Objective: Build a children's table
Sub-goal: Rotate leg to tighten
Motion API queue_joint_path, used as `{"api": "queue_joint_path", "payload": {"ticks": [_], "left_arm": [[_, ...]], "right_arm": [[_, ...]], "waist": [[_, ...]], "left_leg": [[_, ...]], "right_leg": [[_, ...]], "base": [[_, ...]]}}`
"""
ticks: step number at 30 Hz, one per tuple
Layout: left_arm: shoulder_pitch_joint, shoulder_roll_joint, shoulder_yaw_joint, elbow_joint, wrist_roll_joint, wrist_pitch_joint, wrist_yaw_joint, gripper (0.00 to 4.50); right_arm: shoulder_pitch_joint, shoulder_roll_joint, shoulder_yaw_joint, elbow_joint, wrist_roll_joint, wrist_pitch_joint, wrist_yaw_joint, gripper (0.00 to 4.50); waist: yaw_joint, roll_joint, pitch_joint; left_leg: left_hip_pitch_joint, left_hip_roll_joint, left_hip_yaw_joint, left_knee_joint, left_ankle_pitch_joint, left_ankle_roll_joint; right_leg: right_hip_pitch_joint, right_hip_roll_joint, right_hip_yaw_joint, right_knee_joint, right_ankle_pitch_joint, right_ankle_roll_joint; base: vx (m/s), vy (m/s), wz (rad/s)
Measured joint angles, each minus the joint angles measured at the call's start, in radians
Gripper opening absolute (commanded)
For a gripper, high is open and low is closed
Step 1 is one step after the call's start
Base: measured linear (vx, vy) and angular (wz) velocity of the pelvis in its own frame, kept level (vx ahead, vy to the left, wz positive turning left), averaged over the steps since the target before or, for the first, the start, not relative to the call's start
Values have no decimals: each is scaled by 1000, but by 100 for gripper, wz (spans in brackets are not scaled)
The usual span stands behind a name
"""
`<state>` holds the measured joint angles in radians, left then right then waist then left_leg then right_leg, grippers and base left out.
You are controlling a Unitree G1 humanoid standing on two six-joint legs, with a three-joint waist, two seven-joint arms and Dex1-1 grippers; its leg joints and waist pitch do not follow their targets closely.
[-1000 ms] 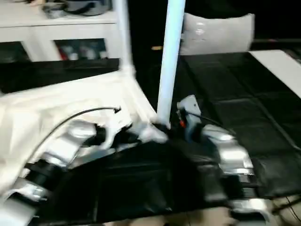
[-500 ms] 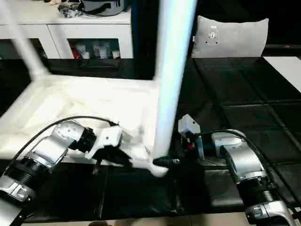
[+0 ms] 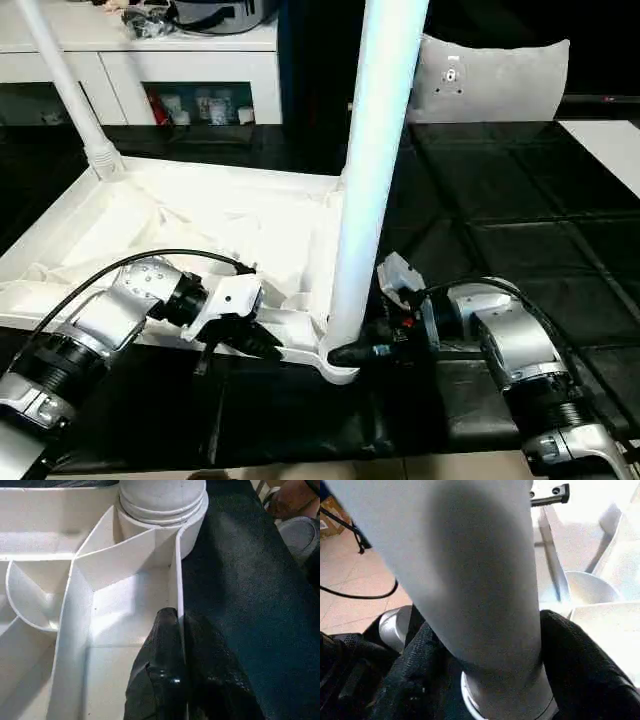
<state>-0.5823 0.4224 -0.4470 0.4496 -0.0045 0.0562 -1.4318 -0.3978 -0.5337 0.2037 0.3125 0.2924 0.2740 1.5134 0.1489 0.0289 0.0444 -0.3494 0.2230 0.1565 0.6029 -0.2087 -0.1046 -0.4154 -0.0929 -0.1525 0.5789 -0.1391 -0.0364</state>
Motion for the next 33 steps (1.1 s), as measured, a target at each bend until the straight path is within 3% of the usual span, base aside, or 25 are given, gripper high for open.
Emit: {"api": "queue_joint_path", "payload": {"ticks": [4, 11, 15, 20, 22, 27, 28, 31, 33], "left_arm": [[0, 0, 3, 0, -2, 4, -3, 0], [9, 0, 50, -16, -17, 117, 63, 0], [19, -29, 97, -38, 10, 223, 201, 0], [41, -146, 149, -101, 40, 398, 436, 0], [52, -200, 170, -126, 47, 447, 532, 0], [74, -272, 188, -155, 48, 485, 644, 0], [75, -278, 188, -165, 49, 494, 659, 0], [76, -286, 184, -178, 51, 502, 680, 0], [76, -284, 179, -182, 51, 502, 680, 0]], "right_arm": [[1, 2, -1, -5, 5, 3, -11, 223], [24, 66, -46, -67, 11, 98, -183, 211], [23, 166, -100, -70, -33, 138, -410, 211], [3, 308, -174, -65, -111, 162, -774, 207], [-10, 364, -191, -62, -141, 157, -909, 204], [-16, 398, -200, -37, -175, 101, -1018, 204], [-17, 405, -206, -37, -177, 95, -1026, 269], [-17, 423, -229, -37, -167, 93, -1028, 275], [-17, 415, -226, -37, -167, 90, -1020, 304]], "waist": [[0, 0, 0], [-13, 0, 0], [-51, -2, 0], [-101, -3, 0], [-108, -2, 0], [-104, -2, 0], [-102, -2, 0], [-97, -2, 0], [-95, -2, 0]], "left_leg": [[0, 0, 0, 0, 0, 0], [2, 0, 0, 0, 2, -5], [2, -1, 0, 1, 3, -6], [1, -4, 0, 1, 2, -6], [0, -4, 0, -1, 3, -6], [-1, -4, 0, -6, 2, -2], [-2, -3, 0, -7, 3, -1], [-3, -3, 0, -7, 3, 1], [-3, -2, 0, -7, 3, 1]], "right_leg": [[0, 0, 0, 0, 0, 0], [0, 1, 0, 1, 0, 0], [0, 1, -1, -1, 0, 0], [-1, 1, -1, -3, 1, 1], [-2, 1, -2, -3, 1, 1], [-4, 1, -2, -3, 0, 1], [-5, 1, -2, -3, 0, 1], [-6, 1, -2, -3, -1, 1], [-6, 1, -1, -3, -1, 1]], "base": [[0, 0, 0], [0, 0, 0], [0, 0, 0], [0, 0, 0], [0, 0, 0], [0, 0, 0], [0, 0, 0], [0, 0, 0], [0, 0, 0]]}}
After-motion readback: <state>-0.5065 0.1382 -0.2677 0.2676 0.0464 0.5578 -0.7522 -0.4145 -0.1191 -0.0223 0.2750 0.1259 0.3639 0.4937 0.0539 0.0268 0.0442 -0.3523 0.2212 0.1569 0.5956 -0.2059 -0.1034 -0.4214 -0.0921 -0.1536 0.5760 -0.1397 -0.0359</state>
